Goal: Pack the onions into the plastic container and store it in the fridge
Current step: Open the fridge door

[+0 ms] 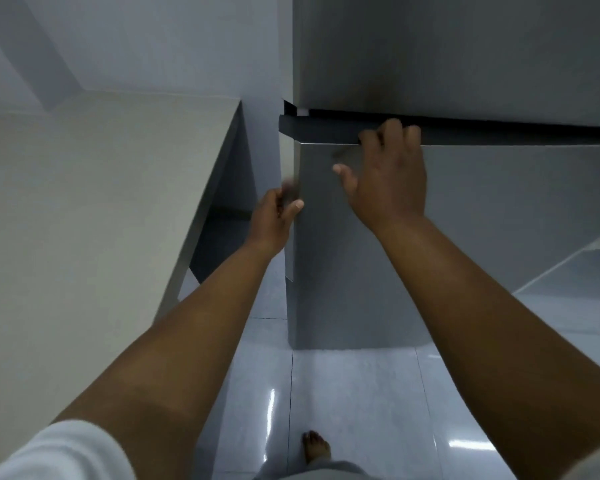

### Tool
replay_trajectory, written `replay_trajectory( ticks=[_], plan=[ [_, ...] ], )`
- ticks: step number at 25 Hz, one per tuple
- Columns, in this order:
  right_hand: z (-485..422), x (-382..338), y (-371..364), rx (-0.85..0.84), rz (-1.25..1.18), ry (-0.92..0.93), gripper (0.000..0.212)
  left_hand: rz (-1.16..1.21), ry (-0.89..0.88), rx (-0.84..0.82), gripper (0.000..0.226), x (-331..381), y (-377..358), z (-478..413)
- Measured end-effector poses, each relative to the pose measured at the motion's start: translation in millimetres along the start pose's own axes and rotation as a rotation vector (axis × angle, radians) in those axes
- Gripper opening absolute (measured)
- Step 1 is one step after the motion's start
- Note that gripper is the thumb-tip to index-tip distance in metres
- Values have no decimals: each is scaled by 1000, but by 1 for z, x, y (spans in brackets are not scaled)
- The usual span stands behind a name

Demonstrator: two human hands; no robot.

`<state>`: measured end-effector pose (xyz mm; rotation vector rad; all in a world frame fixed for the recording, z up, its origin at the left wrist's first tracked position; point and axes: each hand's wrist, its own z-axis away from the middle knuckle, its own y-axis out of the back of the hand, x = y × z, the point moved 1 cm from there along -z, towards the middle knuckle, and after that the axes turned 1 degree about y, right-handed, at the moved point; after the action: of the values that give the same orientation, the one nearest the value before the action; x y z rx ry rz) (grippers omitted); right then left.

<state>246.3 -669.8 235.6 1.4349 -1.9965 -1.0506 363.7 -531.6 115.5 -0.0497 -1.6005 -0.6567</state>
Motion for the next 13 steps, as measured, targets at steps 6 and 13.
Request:
replay_trajectory(
  ticks=[6,13],
  plan=[
    [58,-36,45,-32,43,-136,77,-18,-82,-15,32,-10,2,90],
    [158,-67,102,-14,24,-411,105,3,-274,-328,28,-18,-8,213]
  ],
)
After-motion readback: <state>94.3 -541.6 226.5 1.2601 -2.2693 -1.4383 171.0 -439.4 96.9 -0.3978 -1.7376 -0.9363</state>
